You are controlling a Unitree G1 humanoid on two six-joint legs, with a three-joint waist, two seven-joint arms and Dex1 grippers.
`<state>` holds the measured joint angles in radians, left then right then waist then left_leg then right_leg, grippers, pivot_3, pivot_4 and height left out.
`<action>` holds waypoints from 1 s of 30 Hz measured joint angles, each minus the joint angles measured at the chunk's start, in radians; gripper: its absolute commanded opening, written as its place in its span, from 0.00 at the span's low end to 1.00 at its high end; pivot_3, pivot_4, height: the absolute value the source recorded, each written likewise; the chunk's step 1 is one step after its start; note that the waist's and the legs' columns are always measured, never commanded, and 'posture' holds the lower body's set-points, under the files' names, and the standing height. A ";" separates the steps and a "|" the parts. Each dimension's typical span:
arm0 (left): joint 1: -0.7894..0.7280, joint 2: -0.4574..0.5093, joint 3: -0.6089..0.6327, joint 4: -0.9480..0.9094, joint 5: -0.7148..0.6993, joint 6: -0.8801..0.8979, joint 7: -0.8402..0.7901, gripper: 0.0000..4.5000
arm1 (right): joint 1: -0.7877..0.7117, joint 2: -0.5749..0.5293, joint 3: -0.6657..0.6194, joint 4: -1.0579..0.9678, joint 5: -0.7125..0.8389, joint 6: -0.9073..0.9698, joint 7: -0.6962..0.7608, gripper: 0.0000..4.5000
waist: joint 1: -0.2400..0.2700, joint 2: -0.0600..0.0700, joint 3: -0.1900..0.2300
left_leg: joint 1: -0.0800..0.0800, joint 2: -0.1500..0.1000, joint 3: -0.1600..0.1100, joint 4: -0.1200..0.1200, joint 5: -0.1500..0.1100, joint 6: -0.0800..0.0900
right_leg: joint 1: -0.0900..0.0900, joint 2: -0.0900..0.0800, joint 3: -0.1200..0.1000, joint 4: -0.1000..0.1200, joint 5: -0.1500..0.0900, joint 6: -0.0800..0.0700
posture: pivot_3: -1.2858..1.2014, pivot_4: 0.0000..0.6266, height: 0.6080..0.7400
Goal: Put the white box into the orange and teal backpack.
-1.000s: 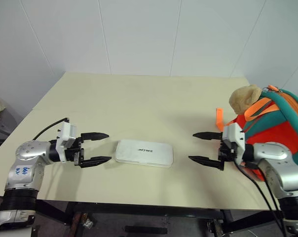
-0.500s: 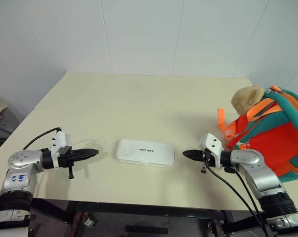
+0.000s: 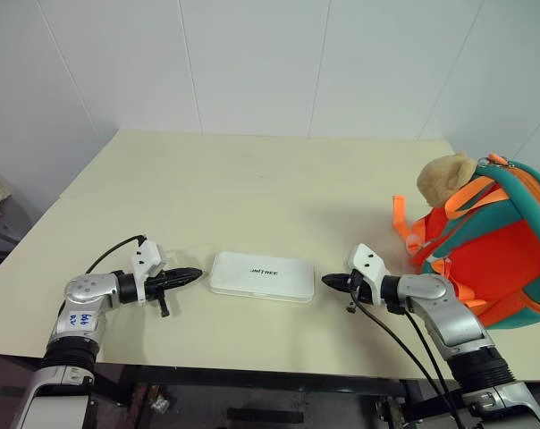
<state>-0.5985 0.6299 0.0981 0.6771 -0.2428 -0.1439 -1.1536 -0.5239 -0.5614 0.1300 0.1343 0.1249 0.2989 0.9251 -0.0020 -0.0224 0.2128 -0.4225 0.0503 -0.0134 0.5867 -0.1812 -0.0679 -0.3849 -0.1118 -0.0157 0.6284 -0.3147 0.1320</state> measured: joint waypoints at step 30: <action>0.020 -0.122 -0.021 -0.076 -0.004 0.057 0.008 0.01 | -0.042 -0.020 -0.004 0.064 -0.006 0.039 0.030 0.00 | 0.000 0.000 0.000 | 0.000 0.000 0.000 0.003 0.000 0.000 | 0.001 0.000 0.001 0.000 0.001 0.001 | 0.52 0.24 1.00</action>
<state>-0.5781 0.5083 0.0768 0.6006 -0.2470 -0.0865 -1.1456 -0.5662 -0.5817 0.1261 0.1983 0.1184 0.3379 0.9555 -0.0018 -0.0225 0.2127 -0.4226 0.0503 -0.0134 0.5893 -0.1815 -0.0674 -0.3839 -0.1116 -0.0150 0.6280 -0.3135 0.1331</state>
